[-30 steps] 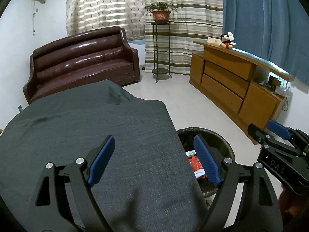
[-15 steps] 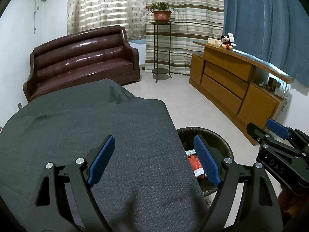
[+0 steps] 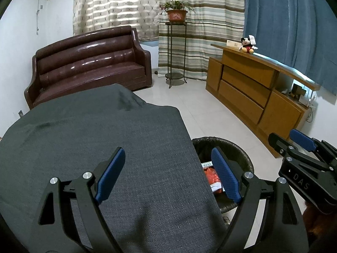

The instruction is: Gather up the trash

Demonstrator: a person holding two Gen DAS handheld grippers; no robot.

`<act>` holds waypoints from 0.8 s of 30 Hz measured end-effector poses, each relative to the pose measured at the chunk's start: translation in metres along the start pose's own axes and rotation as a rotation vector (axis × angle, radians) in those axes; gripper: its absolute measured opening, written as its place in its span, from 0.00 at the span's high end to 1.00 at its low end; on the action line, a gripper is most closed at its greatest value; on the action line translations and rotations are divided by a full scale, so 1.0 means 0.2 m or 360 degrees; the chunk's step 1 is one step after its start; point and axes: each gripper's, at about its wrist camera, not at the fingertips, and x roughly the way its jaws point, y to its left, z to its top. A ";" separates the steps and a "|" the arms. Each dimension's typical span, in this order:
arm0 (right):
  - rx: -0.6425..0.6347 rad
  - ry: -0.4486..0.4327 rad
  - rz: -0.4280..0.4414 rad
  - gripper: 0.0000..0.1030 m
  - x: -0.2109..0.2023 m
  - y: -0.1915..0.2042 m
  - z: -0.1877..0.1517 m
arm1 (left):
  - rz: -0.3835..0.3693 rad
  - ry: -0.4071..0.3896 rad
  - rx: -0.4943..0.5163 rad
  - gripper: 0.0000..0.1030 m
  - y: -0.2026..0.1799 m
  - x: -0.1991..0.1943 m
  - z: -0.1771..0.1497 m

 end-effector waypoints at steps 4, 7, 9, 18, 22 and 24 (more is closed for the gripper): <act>0.0000 -0.0001 -0.0001 0.48 0.00 0.00 0.00 | -0.0005 0.0003 -0.0003 0.21 0.00 0.00 0.00; 0.0000 -0.0001 0.0000 0.48 0.00 0.00 0.00 | -0.0010 0.0007 -0.0011 0.21 0.00 0.00 -0.01; 0.0000 -0.0001 -0.0001 0.48 0.00 0.00 0.00 | -0.0008 0.0005 -0.0007 0.21 0.00 0.01 -0.01; -0.0001 -0.0001 -0.0002 0.48 0.00 0.00 0.00 | -0.0010 0.0007 -0.0010 0.21 0.00 0.00 -0.01; -0.0001 -0.0001 -0.0001 0.48 0.00 0.00 0.00 | -0.0008 0.0000 -0.0012 0.21 0.00 0.00 -0.01; -0.0001 -0.0002 -0.0001 0.48 0.00 0.00 0.00 | -0.0005 -0.0001 -0.0013 0.21 -0.02 0.00 -0.02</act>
